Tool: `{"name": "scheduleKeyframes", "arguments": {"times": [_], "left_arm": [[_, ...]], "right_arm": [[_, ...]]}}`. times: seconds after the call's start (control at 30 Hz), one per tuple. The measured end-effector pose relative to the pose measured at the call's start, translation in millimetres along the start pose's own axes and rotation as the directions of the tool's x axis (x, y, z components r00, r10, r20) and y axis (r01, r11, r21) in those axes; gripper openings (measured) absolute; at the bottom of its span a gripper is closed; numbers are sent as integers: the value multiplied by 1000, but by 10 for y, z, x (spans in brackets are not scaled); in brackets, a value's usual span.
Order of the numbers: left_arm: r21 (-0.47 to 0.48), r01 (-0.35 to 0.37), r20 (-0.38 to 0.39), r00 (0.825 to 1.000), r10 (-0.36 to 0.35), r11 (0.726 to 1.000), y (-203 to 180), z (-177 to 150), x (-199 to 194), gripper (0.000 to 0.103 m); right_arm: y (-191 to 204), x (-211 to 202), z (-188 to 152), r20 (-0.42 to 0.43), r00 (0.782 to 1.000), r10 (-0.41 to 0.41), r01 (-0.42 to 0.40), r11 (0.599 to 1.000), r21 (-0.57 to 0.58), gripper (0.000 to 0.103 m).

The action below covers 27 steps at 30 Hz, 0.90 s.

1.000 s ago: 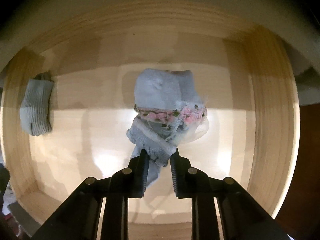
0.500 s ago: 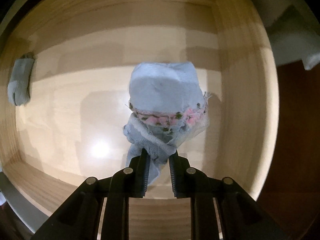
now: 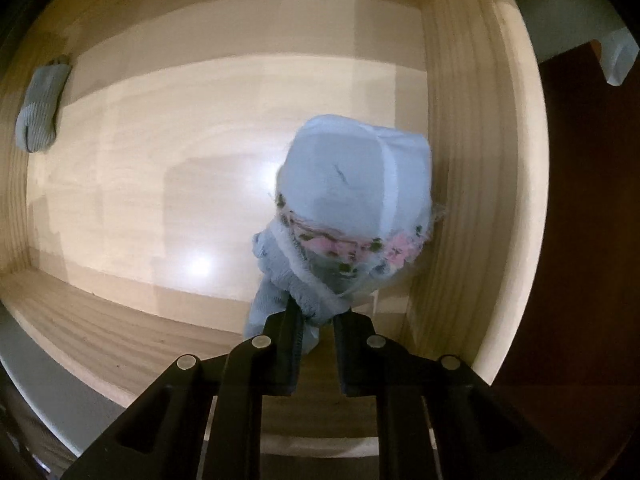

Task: Take underwear out of drawer
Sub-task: 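Hold the pink-trimmed sock with the right tool while the left tool moves toward the grey ribbed sock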

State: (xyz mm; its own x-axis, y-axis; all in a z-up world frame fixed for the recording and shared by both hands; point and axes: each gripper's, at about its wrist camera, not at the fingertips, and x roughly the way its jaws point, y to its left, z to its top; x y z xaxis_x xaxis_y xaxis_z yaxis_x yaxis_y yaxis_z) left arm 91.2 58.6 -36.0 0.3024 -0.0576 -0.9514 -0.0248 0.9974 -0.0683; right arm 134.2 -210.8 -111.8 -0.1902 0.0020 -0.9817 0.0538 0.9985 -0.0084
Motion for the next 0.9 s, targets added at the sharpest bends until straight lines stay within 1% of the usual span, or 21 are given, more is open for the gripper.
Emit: {"name": "scheduleKeyframes", "arguments": {"times": [0.13,0.2,0.27,0.4,0.53,0.57,0.63,0.7,0.77,0.8,0.87,0.9], "left_arm": [[-10,11,-10,1000,-12,1000,18,8,26,47],[-12,11,-10,1000,-11,1000,22,9,30,47],[-7,6,-8,1000,-6,1000,22,8,27,47],[-8,7,-2,1000,-7,1000,21,1,17,47],[-12,12,6,1000,-12,1000,16,-14,-2,47],[-13,14,6,1000,-14,1000,15,-13,-4,47],[-15,18,7,1000,-18,1000,20,-9,-10,47],[-12,19,7,1000,-19,1000,16,-7,-16,47],[-9,23,9,1000,-22,1000,9,-8,-21,47],[-9,24,10,1000,-24,1000,10,-8,-24,47],[-11,24,11,1000,-24,1000,11,-10,-30,47],[-10,24,11,1000,-24,1000,8,-8,-24,47]], "right_arm": [[9,-27,62,-4,1000,26,-26,1000,-3,11],[-237,-86,-43,1,998,56,-56,998,5,13],[-279,-139,13,6,997,75,-75,997,5,14],[-273,-187,35,41,992,123,-123,992,2,28],[-188,-253,167,58,985,165,-166,986,14,45],[-171,-230,198,59,985,160,-161,987,24,46],[-159,-241,277,61,986,153,-155,987,41,53],[-101,-288,345,72,987,142,-145,989,38,55],[-47,-390,402,85,990,110,-113,993,26,60],[-19,-428,444,89,992,94,-97,995,23,64],[8,-563,501,100,994,52,-54,998,17,65],[25,-586,533,103,993,53,-55,998,17,66]]}}
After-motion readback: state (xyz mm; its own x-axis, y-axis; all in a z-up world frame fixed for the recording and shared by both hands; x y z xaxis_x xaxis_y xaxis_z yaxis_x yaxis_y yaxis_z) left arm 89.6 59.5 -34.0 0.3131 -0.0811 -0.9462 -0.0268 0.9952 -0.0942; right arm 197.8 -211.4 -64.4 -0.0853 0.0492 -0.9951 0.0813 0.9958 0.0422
